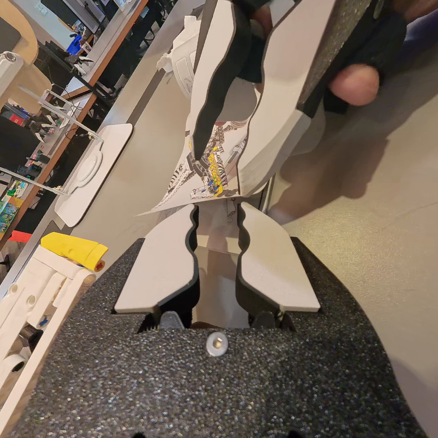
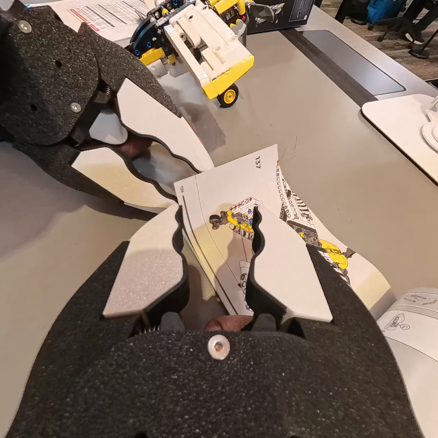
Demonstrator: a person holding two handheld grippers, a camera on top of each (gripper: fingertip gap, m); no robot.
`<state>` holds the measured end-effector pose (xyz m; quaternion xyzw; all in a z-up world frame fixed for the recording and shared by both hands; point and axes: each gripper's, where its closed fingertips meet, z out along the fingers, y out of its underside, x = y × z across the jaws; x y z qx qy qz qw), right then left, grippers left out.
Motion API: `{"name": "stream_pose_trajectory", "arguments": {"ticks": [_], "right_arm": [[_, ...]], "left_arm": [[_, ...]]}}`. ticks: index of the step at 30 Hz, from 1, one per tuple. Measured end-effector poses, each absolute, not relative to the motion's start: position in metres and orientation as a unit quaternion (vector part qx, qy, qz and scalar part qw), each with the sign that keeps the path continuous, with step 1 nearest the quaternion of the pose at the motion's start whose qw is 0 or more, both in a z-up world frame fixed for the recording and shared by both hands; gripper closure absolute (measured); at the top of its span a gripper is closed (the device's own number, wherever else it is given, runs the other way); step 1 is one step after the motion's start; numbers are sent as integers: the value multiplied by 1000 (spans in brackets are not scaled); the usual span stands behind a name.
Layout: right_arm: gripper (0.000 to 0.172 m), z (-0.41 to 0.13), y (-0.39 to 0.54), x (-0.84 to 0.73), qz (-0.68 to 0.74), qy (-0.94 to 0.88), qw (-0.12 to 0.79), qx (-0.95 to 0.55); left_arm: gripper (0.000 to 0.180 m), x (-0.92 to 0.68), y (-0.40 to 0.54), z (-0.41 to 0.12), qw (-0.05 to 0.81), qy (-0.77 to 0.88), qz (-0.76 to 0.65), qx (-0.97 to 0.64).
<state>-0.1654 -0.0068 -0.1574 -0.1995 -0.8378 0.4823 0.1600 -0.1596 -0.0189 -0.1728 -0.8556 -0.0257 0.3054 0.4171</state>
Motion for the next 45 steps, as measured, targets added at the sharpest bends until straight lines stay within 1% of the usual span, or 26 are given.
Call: {"name": "stream_pose_trajectory", "arguments": {"ticks": [11, 19, 27, 33, 35, 45], "right_arm": [[121, -153, -1, -171, 504, -820, 137, -234], [120, -150, 0, -171, 519, -811, 117, -245], [115, -147, -12, -160, 524, -821, 121, -193], [117, -144, -11, -167, 538, -807, 103, -220], [116, -142, -11, -165, 546, -804, 98, -212], [114, -149, -18, -165, 512, -824, 149, -191]], "left_arm": [[149, -162, -20, -173, 416, -31, 302, -857], [149, -164, -21, -172, 415, -35, 301, -858], [148, -165, -20, -171, 418, -31, 306, -855], [148, -164, -19, -171, 415, -23, 312, -854], [148, -164, -20, -171, 415, -24, 311, -855], [148, -164, -20, -170, 414, -25, 313, -855]]}}
